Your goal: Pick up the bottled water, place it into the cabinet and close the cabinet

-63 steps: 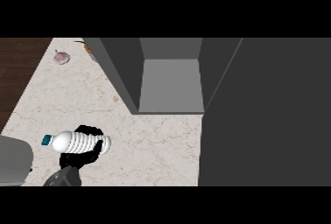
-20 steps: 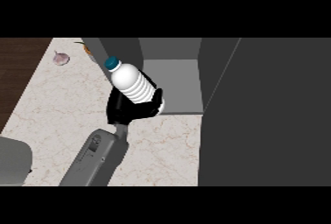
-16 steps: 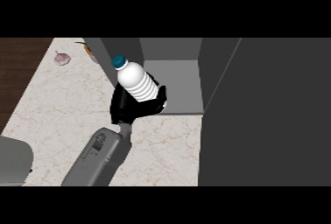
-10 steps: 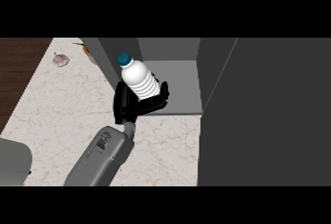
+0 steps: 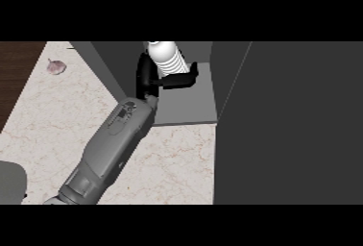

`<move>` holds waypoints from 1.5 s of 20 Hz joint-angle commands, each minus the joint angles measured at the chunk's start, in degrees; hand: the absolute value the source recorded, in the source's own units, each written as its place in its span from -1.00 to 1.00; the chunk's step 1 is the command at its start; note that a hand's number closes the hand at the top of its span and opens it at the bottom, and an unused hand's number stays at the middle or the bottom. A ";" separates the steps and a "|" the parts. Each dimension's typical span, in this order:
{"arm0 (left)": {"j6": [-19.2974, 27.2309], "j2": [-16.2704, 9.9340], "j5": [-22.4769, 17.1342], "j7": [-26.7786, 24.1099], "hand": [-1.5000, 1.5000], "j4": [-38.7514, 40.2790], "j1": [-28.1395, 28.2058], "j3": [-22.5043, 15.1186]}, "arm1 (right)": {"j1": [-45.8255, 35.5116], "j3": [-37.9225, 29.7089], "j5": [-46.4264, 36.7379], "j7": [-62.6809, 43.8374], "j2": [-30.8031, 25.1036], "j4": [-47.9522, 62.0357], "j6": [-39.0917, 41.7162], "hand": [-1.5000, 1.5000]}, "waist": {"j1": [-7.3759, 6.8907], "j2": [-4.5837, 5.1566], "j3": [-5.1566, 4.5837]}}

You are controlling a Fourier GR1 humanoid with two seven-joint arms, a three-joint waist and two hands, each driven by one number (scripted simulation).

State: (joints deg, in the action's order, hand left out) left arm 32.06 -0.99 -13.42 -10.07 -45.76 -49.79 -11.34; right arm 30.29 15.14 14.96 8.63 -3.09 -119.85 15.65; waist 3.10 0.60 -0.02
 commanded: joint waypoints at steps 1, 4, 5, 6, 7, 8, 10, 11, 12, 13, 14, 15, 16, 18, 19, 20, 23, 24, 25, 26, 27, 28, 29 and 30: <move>-3.08 0.06 0.05 -5.00 1.00 13.67 -7.51 4.03 | -0.92 0.37 0.66 -2.40 -0.17 -1.71 -0.63 -1.00 | 0.64 0.68 -0.04; -2.64 -0.95 0.86 -6.01 1.00 19.77 -10.78 5.82 | 1.63 1.07 -0.45 0.80 0.05 -1.27 0.01 -1.00 | 0.28 0.35 -0.01; -1.42 0.60 1.50 -9.75 1.00 21.58 -9.34 5.92 | -1.54 -1.19 0.72 -0.89 -0.57 0.18 -0.24 -1.00 | -0.15 0.44 -0.01; -0.99 0.03 1.69 -10.36 1.00 23.24 -11.33 6.67 | -0.48 -1.74 3.07 -0.53 -1.49 0.30 1.52 -1.00 | 0.25 0.54 0.00; 0.10 0.15 1.57 -9.93 1.00 25.33 -12.95 7.44 | 0.32 0.83 0.05 0.79 -0.08 0.69 0.63 -1.00 | 1.03 0.77 -0.01; 1.72 0.94 0.90 -12.53 1.00 25.62 -10.37 4.34 | -3.67 -0.45 0.26 -0.78 -0.19 1.92 0.10 -1.00 | 0.75 0.66 -0.01; 2.50 -0.59 4.03 -11.92 1.00 29.50 -13.26 5.65 | -1.65 -0.29 0.23 -0.90 -0.72 0.47 0.14 -1.00 | 0.83 0.80 -0.01; 3.60 0.06 5.05 -13.54 1.00 30.50 -12.20 4.97 | -1.14 -0.59 0.32 1.77 -0.50 2.45 1.15 -1.00 | 0.66 0.68 0.02; 2.32 -2.51 4.93 -12.45 1.00 31.84 -13.25 5.57 | -1.87 0.78 -1.21 -0.70 0.41 0.34 -1.09 -1.00 | 0.60 0.76 -0.03; 4.16 -2.17 5.18 -11.49 1.00 33.14 -15.17 5.87 | -3.25 -0.09 -0.39 -0.68 0.41 1.79 -0.83 -1.00 | 0.71 0.87 -0.01; 4.85 -1.51 5.77 -16.20 1.00 33.33 -11.63 5.53 | -0.77 -1.62 2.37 0.09 -1.53 0.62 1.48 -1.00 | 1.05 0.91 -0.01; 7.27 -0.59 6.51 -13.28 1.00 35.16 -14.53 5.18 | -1.92 0.56 -0.42 0.92 0.40 2.26 0.09 -1.00 | 1.08 0.90 0.00; 5.97 -3.61 6.36 -13.72 1.00 35.55 -14.18 5.72 | -0.63 0.40 -0.26 1.51 -0.20 1.28 0.64 -1.00 | 1.03 0.85 -0.01; 6.80 -2.82 6.24 -14.09 -1.00 36.42 -15.69 6.28 | -3.39 -0.69 1.09 0.09 0.01 1.73 0.22 -1.00 | 0.78 0.97 -0.02; 5.61 -4.92 6.23 -16.90 -1.00 36.37 -13.00 6.43 | -3.43 -0.48 0.44 -0.36 0.29 1.90 -0.48 -1.00 | 0.69 1.15 -0.06; 7.83 -2.48 6.16 -15.28 -1.00 37.39 -15.11 6.76 | -0.98 1.58 -0.53 -0.04 0.74 0.43 -0.73 -1.00 | 1.17 0.94 -0.05; 8.60 -2.03 6.61 -16.64 -1.00 38.87 -14.11 6.72 | -3.49 -1.95 1.51 -1.14 -0.75 1.07 -0.28 -1.00 | 0.94 1.06 -0.04; 6.92 -3.21 6.02 -15.74 -1.00 39.26 -14.68 7.42 | -1.31 -0.65 1.14 1.36 -1.16 0.90 1.58 -1.00 | 1.34 1.02 -0.03; 5.79 -4.66 6.15 -14.71 -1.00 39.52 -15.88 7.41 | -0.28 1.64 -1.06 1.24 -0.43 -0.50 0.69 -1.00 | 1.30 0.91 -0.05; 9.72 -1.70 5.92 -16.87 -1.00 39.59 -14.11 7.85 | -1.93 -1.10 1.58 0.15 -1.09 1.36 0.94 -1.00 | 1.16 1.12 -0.04; 7.03 -4.11 6.08 -14.50 -1.00 40.50 -16.13 7.75 | -0.19 -0.14 0.94 1.51 -0.93 1.04 1.34 -1.00 | 1.72 1.18 -0.03; 6.32 -3.92 6.04 -15.04 -1.00 40.65 -14.98 7.80 | 1.54 -0.48 1.15 1.71 -2.42 0.10 2.51 -1.00 | 1.36 0.92 -0.03; 4.00 -6.32 5.69 -15.29 -1.00 40.57 -14.88 8.21 | 0.66 1.76 -0.17 1.32 -0.40 -1.06 0.88 -1.00 | 1.52 1.18 -0.08; 5.20 -5.40 6.05 -15.71 -1.00 40.84 -14.79 7.94 | 1.00 2.28 -2.07 3.09 -0.52 1.90 1.48 -1.00 | 1.37 1.11 -0.04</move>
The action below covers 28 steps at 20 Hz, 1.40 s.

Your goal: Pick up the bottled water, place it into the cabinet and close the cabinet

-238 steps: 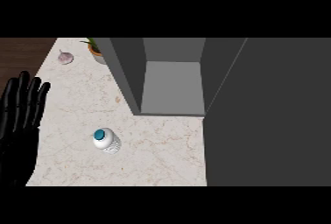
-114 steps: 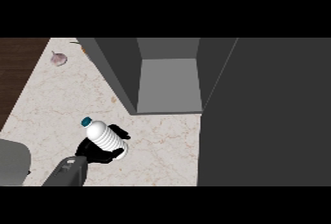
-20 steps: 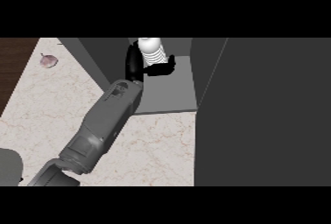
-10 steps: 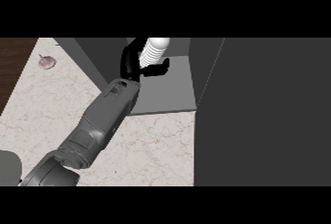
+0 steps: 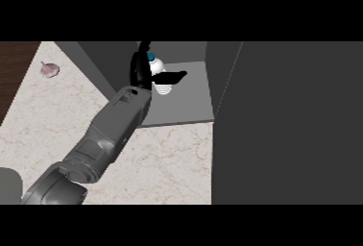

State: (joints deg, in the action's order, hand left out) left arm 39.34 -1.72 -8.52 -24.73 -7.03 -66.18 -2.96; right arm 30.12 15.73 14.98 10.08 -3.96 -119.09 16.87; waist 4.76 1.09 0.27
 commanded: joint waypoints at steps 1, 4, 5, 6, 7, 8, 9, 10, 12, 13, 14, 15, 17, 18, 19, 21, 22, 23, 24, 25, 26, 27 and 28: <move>0.35 -3.13 1.00 -3.20 -1.00 1.42 2.82 -0.15 | -2.65 -1.94 0.78 -0.11 -0.43 2.51 0.30 -1.00 | -1.24 0.62 -0.32; -3.28 -4.13 0.40 -3.92 -1.00 0.89 2.63 0.63 | 0.73 0.49 -0.41 0.76 0.03 0.08 0.04 -1.00 | -1.04 0.42 -0.35; -1.44 -2.25 -0.09 -2.91 -1.00 0.48 -0.10 1.31 | 0.50 -0.08 -0.15 0.92 -0.37 0.55 0.38 -1.00 | -0.62 0.49 -0.34; -4.90 -4.06 -1.19 -5.99 -1.00 -1.16 2.25 2.41 | -0.15 -0.44 0.17 1.01 0.23 0.76 -0.15 -1.00 | -1.21 0.42 -0.36; -7.76 -4.66 -1.66 -6.35 -1.00 -1.74 2.22 2.86 | -0.82 0.18 -1.52 2.05 1.09 2.34 -0.78 -1.00 | -1.57 0.28 -0.35; -7.85 -3.48 -2.01 -6.32 -1.00 -2.42 0.61 3.30 | 0.56 -1.92 1.40 1.98 -1.35 1.42 1.56 -1.00 | -1.35 0.18 -0.33; -9.96 -3.14 -3.09 -10.99 -1.00 -3.64 5.14 4.30 | 2.20 3.01 -2.98 0.90 1.55 -1.23 -1.89 -1.00 | -1.76 0.03 -0.40; -10.17 -3.50 -2.98 -10.35 -1.00 -3.08 2.89 4.48 | -0.27 0.83 -1.29 0.97 0.17 0.42 -0.24 -1.00 | -1.34 0.36 -0.37; -15.27 -4.89 -5.59 -12.69 -1.00 -5.44 4.09 7.00 | 3.11 1.53 -2.69 1.64 -0.70 -2.21 -0.27 -1.00 | -1.55 0.06 -0.40; -14.90 -2.19 -5.50 -13.83 -1.00 -6.02 4.58 6.86 | 0.83 -0.39 -0.16 0.10 -0.19 -1.97 -1.07 -1.00 | -2.52 -0.24 -0.34; -17.85 -2.47 -5.74 -15.04 -1.00 -6.25 5.88 6.99 | 3.73 -0.99 0.70 1.83 -2.01 -2.83 1.06 -1.00 | -2.40 -0.36 -0.33; -19.11 -3.62 -5.67 -12.24 -1.00 -6.92 3.31 6.87 | 1.87 0.87 -3.05 2.90 0.73 0.78 -1.41 -1.00 | -3.09 -0.58 -0.31; -22.50 -3.29 -5.85 -16.70 -1.00 -8.51 7.33 6.79 | -0.87 -1.24 -1.46 -1.69 0.39 -1.70 -3.43 -1.00 | -4.07 -0.69 -0.34; -22.39 -2.55 -6.19 -15.90 -1.00 -9.54 7.51 6.96 | 3.12 -0.48 -0.67 1.19 -0.39 -3.13 -1.41 -1.00 | -4.00 -1.02 -0.30; -22.65 -2.50 -6.47 -17.76 -1.00 -10.06 8.43 7.35 | 4.76 0.81 -1.32 3.17 -0.22 -1.39 -0.41 -1.00 | -3.89 -1.01 -0.30; -23.13 -1.08 -6.62 -18.42 -1.00 -12.01 9.54 6.54 | 3.74 -0.29 -1.07 2.63 -0.77 -0.19 -0.40 -1.00 | -4.67 -1.23 -0.28; -23.42 -1.66 -7.32 -17.31 -1.00 -11.54 9.05 6.87 | 1.91 -1.03 -0.16 2.31 -0.68 -0.56 -0.36 -1.00 | -4.63 -1.12 -0.29; -22.37 1.32 -7.14 -18.76 -1.00 -13.07 11.05 5.74 | 5.04 -1.00 0.53 1.51 -1.50 -3.57 -0.46 -1.00 | -4.80 -1.39 -0.29; -23.84 0.86 -8.02 -16.19 -1.00 -14.66 9.74 5.43 | 2.11 -0.60 -0.69 1.33 0.22 -1.25 -2.02 -1.00 | -5.54 -1.55 -0.28; -25.38 0.10 -8.47 -16.43 -1.00 -15.03 11.03 4.83 | 0.58 -1.06 -1.39 0.23 0.73 0.00 -3.30 -1.00 | -6.17 -1.60 -0.29; -25.45 -1.38 -8.77 -16.06 -1.00 -15.02 10.79 4.49 | 5.40 -1.50 2.02 -1.06 -1.56 -5.74 -1.57 -1.00 | -5.30 -1.57 -0.30; -25.57 0.47 -9.25 -16.29 -1.00 -16.46 12.24 3.56 | 6.40 2.18 -3.30 2.78 0.11 -2.63 -1.75 -1.00 | -5.99 -2.01 -0.29; -23.92 1.73 -10.43 -16.78 -1.00 -17.47 13.88 2.13 | 6.56 -0.20 -1.83 3.67 -0.77 -2.03 -1.13 -1.00 | -5.73 -2.06 -0.27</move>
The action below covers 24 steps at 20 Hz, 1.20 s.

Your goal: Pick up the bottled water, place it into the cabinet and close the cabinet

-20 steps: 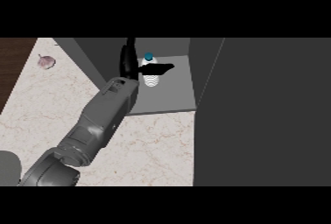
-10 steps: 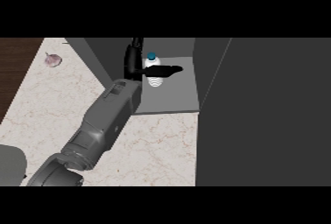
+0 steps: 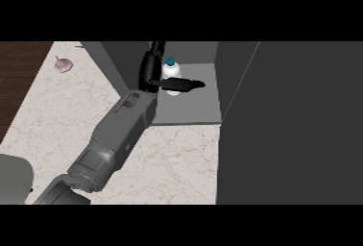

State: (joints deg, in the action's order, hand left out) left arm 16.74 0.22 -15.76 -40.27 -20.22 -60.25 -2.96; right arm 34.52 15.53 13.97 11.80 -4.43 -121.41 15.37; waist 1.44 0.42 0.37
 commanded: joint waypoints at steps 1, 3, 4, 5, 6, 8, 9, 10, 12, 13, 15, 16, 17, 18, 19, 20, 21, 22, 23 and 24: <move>-3.35 -0.21 -3.51 -0.83 -1.00 -5.43 8.57 1.74 | -0.31 0.13 -1.44 -0.55 1.14 0.49 -2.13 -1.00 | -3.47 -1.37 -0.39; -5.15 -2.74 -4.56 0.29 -1.00 -7.41 8.97 0.46 | 0.79 -0.80 0.25 -0.14 -0.18 -0.52 -0.63 -1.00 | -3.28 -1.31 -0.38; -4.71 -0.99 -4.96 -0.58 -1.00 -8.33 11.41 -0.75 | 2.53 -0.07 -0.13 -0.01 0.06 -2.28 -1.07 -1.00 | -3.80 -1.67 -0.40; -5.16 -1.83 -5.92 1.54 -1.00 -9.62 10.74 -1.25 | 0.60 -0.77 -0.41 0.97 0.09 0.64 -0.56 -1.00 | -4.27 -1.63 -0.36; -3.63 -0.22 -6.10 2.71 -1.00 -12.58 11.79 -2.60 | 1.60 1.40 -1.16 -1.19 1.12 -2.20 -2.33 -1.00 | -3.87 -1.64 -0.38; -6.28 -1.45 -7.18 4.12 -1.00 -17.64 15.01 -4.35 | 2.58 -0.07 0.74 -0.42 0.37 -1.62 -1.31 -1.00 | -4.70 -1.96 -0.34; -6.67 -1.94 -8.09 4.70 -1.00 -19.28 16.40 -4.84 | 3.27 -0.56 0.39 0.10 -0.56 -2.07 -0.68 -1.00 | -4.67 -1.97 -0.35; -5.25 -1.11 -8.96 6.96 -1.00 -21.50 16.16 -5.31 | 1.06 1.85 -1.85 -0.76 1.91 -1.22 -3.01 -1.00 | -4.76 -1.78 -0.36; -4.86 -0.90 -9.19 7.32 -1.00 -25.58 20.22 -7.92 | 2.38 2.61 -2.37 -0.41 1.18 -1.20 -2.25 -1.00 | -5.04 -1.92 -0.35; -4.19 -0.52 -9.67 6.60 -1.00 -27.12 22.35 -8.46 | 2.49 1.92 -0.98 -2.97 0.54 -4.10 -2.76 -1.00 | -5.36 -1.91 -0.39; -3.90 -1.22 -10.21 7.25 -1.00 -32.30 26.09 -10.42 | 3.44 0.95 -0.53 1.32 0.14 0.11 -0.65 -1.00 | -5.31 -2.01 -0.31; -4.13 -1.33 -10.19 8.77 -1.00 -35.55 28.07 -12.22 | 4.46 2.74 -1.40 -0.49 0.61 -3.43 -1.97 -1.00 | -5.34 -2.12 -0.36; -2.87 -1.54 -10.52 11.51 -1.00 -39.80 28.10 -12.97 | 1.29 0.78 -1.02 -2.21 0.71 -2.49 -3.01 -1.00 | -5.80 -1.93 -0.33; -2.52 -0.86 -10.23 11.75 -1.00 -42.66 32.14 -14.93 | 2.74 2.62 -1.69 -1.47 1.02 -2.82 -2.72 -1.00 | -5.39 -1.93 -0.34; -1.12 -0.56 -9.43 11.86 -1.00 -46.01 35.13 -16.70 | 3.76 2.30 -1.50 -0.60 0.85 -2.99 -2.51 -1.00 | -5.47 -2.08 -0.31; 0.80 -0.52 -9.18 14.77 -1.00 -51.74 35.72 -17.92 | 3.95 1.87 -0.92 -0.83 -0.04 -3.51 -1.80 -1.00 | -4.83 -1.91 -0.29; 0.95 -1.83 -9.52 15.42 -1.00 -55.32 38.90 -18.24 | 4.87 2.90 -2.60 0.68 0.25 -2.88 -1.83 -1.00 | -4.95 -2.01 -0.29; 1.12 -2.36 -8.68 16.23 -1.00 -59.47 42.59 -20.60 | 3.28 1.56 -1.09 -1.36 -0.56 -4.37 -1.75 -1.00 | -4.87 -1.73 -0.30; -0.90 -4.39 -9.81 17.23 -1.00 -63.06 46.16 -21.10 | 3.54 1.01 -1.94 -0.29 -1.27 -4.58 -1.29 -1.00 | -4.53 -1.62 -0.32; 1.64 -4.73 -9.06 21.08 -1.00 -68.09 45.63 -22.48 | 1.31 1.37 -2.90 -2.94 -1.35 -5.02 -2.20 -1.00 | -5.01 -1.62 -0.30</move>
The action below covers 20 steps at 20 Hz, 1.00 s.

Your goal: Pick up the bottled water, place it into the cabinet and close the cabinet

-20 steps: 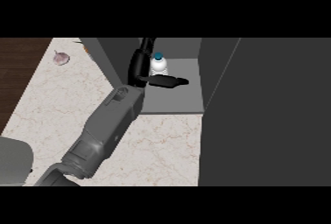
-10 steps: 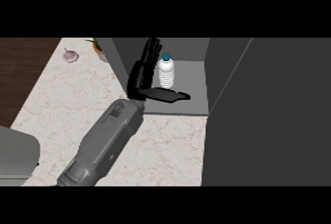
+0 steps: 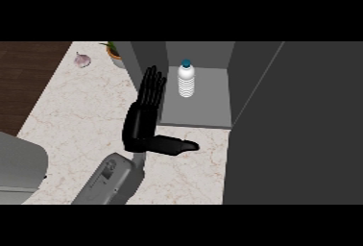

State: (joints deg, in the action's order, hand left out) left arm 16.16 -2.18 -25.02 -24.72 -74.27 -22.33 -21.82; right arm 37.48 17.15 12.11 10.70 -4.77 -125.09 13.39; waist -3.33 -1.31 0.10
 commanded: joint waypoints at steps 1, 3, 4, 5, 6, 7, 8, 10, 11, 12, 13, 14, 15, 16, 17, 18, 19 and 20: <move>2.71 -1.72 0.56 4.80 -1.00 -16.00 12.22 -5.68 | 0.69 3.11 -4.11 0.55 -1.85 -0.61 1.64 -1.00 | 0.64 0.17 -0.05; 2.32 -5.61 1.30 6.93 -1.00 -24.50 15.72 -7.33 | -3.62 1.03 -3.81 -1.55 -3.42 0.55 2.44 -1.00 | 0.43 0.49 -0.04; 3.43 -6.37 1.88 6.90 -1.00 -27.71 18.44 -8.06 | -2.10 1.91 -4.98 -1.99 -5.16 -1.02 3.55 1.00 | 0.67 0.43 -0.05; 2.50 -7.48 2.52 3.82 -1.00 -29.71 23.18 -9.26 | -1.01 4.31 -6.24 -2.12 -5.21 -0.56 4.00 1.00 | 0.99 0.54 -0.09; 3.93 -8.65 2.52 5.83 -1.00 -33.90 25.08 -9.55 | 0.66 4.56 -4.97 -4.13 -7.00 -3.83 5.06 1.00 | 1.03 0.47 -0.09; 4.84 -9.73 2.78 7.11 -1.00 -37.59 26.22 -9.71 | 0.02 5.59 -6.07 -5.11 -7.77 -3.83 5.66 1.00 | 0.88 0.49 -0.08; 3.23 -11.18 1.65 5.22 -1.00 -38.32 29.46 -8.71 | -2.28 6.69 -8.27 -3.24 -7.93 -0.94 6.92 1.00 | 1.13 0.72 -0.10; 5.09 -13.82 2.27 6.74 -1.00 -44.42 33.16 -7.91 | -0.52 8.73 -9.73 -4.14 -10.64 -5.38 8.86 1.00 | 1.19 0.53 -0.10; 4.24 -15.86 0.30 7.41 -1.00 -46.77 34.51 -4.96 | -0.23 10.56 -10.78 -4.55 -10.99 -6.50 9.26 1.00 | 1.32 0.59 -0.13; 3.82 -16.03 2.20 4.40 -1.00 -47.18 37.88 -6.83 | -2.57 13.54 -12.76 -4.50 -8.80 -4.19 8.36 1.00 | 1.45 0.76 -0.14; 2.03 -16.41 0.89 1.41 -1.00 -46.66 40.33 -5.46 | -1.30 15.00 -12.39 -5.35 -10.18 -6.20 9.49 1.00 | 1.53 0.76 -0.19; 2.26 -18.64 1.34 2.25 -1.00 -51.31 44.21 -6.06 | -3.19 13.26 -10.74 -6.70 -10.10 -5.71 9.28 1.00 | 1.09 0.82 -0.14; 2.33 -19.53 -0.41 3.56 -1.00 -53.13 44.04 -3.18 | -0.41 16.95 -14.25 -5.14 -10.78 -6.83 9.44 1.00 | 1.86 0.68 -0.15; -0.51 -20.24 -1.14 -0.29 -1.00 -52.71 47.95 -3.25 | -4.30 16.20 -13.49 -7.95 -9.77 -7.58 8.74 1.00 | 1.17 0.86 -0.21; -1.11 -20.43 -0.66 -1.84 -1.00 -53.11 50.86 -4.26 | -4.39 16.81 -13.12 -8.57 -9.97 -8.66 8.95 1.00 | 1.29 0.85 -0.20; 0.92 -21.24 -1.01 0.52 -1.00 -57.02 51.04 -2.21 | -1.93 19.81 -16.43 -8.41 -10.40 -10.69 8.23 1.00 | 1.86 0.68 -0.17; -1.99 -21.13 -0.82 -3.30 -1.00 -54.70 53.22 -3.16 | -6.00 19.74 -16.16 -8.88 -8.15 -8.72 7.58 1.00 | 1.50 0.87 -0.20; -1.92 -22.30 -2.22 -2.10 -1.00 -56.70 54.91 -1.56 | -3.91 23.40 -18.93 -9.93 -7.47 -9.60 6.39 1.00 | 1.74 0.77 -0.22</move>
State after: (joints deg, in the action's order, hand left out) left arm 16.22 -21.84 -25.65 -24.72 -126.76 25.61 -25.37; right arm 34.10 29.53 -2.96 2.48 -14.68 -131.55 19.59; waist -1.89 0.20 0.22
